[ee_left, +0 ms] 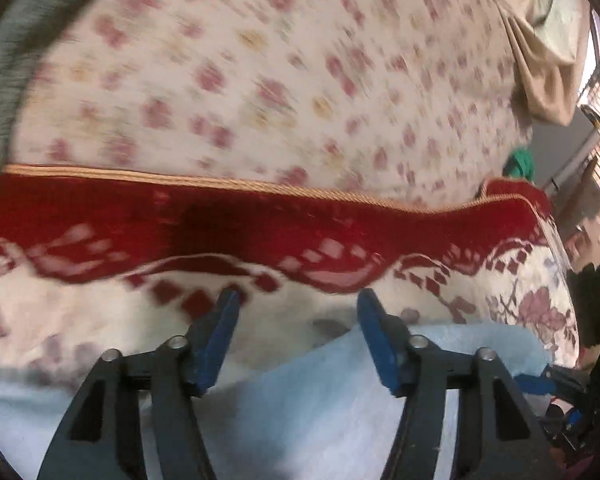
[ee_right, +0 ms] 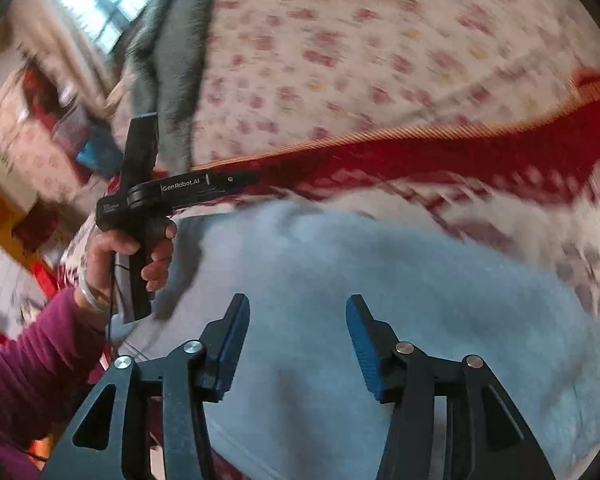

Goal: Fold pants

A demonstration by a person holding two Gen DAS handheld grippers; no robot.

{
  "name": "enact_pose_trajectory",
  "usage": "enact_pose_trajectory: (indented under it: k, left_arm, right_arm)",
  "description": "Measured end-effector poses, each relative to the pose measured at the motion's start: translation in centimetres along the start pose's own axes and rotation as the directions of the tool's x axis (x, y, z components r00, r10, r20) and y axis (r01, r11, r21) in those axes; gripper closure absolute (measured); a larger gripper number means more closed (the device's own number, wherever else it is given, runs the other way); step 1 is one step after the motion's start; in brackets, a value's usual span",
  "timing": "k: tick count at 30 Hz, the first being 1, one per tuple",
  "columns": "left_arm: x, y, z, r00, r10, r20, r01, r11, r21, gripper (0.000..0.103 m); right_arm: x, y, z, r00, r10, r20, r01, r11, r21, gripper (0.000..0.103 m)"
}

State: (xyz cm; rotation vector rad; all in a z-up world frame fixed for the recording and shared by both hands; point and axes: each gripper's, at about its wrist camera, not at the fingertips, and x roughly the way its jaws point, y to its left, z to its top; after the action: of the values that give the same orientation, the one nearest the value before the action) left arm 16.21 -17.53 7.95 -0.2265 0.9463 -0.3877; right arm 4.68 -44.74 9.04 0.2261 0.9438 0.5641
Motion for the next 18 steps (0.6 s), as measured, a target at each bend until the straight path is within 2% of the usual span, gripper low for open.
enact_pose_trajectory:
  k: [5,7,10,12,14,16,17,18]
  left_arm:
    - [-4.4,2.0,-3.0,0.989,0.146,0.018,-0.146,0.989,0.012,0.036]
    - [-6.2,3.4,-4.7,0.98,0.2,0.015,-0.2,0.98,-0.002,0.036]
    - [-8.4,5.6,-6.9,0.968,0.251,0.023,-0.25,0.967,-0.043,0.034]
    - [-9.0,7.8,-8.5,0.956,0.292,0.013,-0.289,0.951,-0.109,0.03]
    - [-8.6,9.8,-9.6,0.954,0.298,-0.023,-0.299,0.944,-0.141,0.03]
    - [-8.6,10.7,-10.3,0.965,0.261,-0.001,-0.259,0.955,-0.148,0.03]
    - [-8.9,10.7,-10.3,0.967,0.254,0.001,-0.251,0.956,-0.149,0.03]
    - [-9.3,10.4,-10.2,0.968,0.252,0.001,-0.249,0.957,-0.151,0.03]
  right_arm:
    - [5.3,4.3,2.9,0.999,0.01,-0.035,-0.013,0.997,-0.077,0.046]
    - [7.7,5.4,3.6,0.998,-0.027,-0.054,0.022,0.996,-0.088,0.046]
    - [10.7,6.0,4.0,0.996,-0.029,-0.081,0.025,0.998,-0.049,0.046]
    - [12.7,6.3,3.8,0.993,-0.036,-0.111,0.032,0.999,-0.031,0.045]
    - [14.4,6.8,3.4,0.987,-0.093,-0.128,0.084,0.994,-0.073,0.04]
    - [15.0,7.8,3.2,0.984,-0.127,-0.127,0.111,0.986,-0.125,0.033]
    - [15.0,8.5,3.3,0.98,-0.145,-0.137,0.124,0.981,-0.15,0.028]
    - [14.9,8.8,3.4,0.976,-0.164,-0.141,0.139,0.976,-0.168,0.028]
